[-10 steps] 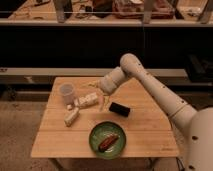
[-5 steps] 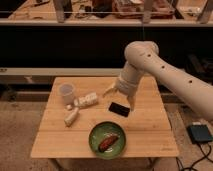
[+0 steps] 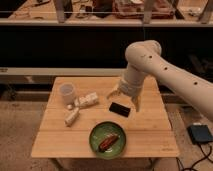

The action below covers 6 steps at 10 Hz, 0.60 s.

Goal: Push the ceramic bowl across the table

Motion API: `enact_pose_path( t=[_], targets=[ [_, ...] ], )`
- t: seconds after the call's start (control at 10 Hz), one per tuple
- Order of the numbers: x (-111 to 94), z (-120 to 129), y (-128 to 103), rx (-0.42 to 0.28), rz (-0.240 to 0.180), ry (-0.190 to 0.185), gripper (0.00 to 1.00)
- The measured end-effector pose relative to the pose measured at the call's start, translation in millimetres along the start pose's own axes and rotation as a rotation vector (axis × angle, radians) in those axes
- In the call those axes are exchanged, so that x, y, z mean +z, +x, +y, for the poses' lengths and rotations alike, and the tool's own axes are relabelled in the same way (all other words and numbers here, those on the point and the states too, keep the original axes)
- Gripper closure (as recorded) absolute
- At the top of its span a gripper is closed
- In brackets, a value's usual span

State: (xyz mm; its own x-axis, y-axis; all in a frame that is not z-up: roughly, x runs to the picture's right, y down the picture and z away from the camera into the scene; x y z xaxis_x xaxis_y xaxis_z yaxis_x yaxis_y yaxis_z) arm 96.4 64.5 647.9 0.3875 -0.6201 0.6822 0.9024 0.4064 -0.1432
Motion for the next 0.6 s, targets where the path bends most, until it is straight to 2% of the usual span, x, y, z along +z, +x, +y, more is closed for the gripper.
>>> enact_pose_path(
  t=[0.1, 0.2, 0.4, 0.6],
  targets=[
    [6, 21, 4, 0.004, 0.039, -0.014, 0.20],
    [14, 52, 2, -0.001, 0.079, -0.037, 0.20],
    [28, 103, -16, -0.029, 0.105, -0.074, 0.20],
    [33, 117, -21, -0.039, 0.113, -0.087, 0.20]
  ],
)
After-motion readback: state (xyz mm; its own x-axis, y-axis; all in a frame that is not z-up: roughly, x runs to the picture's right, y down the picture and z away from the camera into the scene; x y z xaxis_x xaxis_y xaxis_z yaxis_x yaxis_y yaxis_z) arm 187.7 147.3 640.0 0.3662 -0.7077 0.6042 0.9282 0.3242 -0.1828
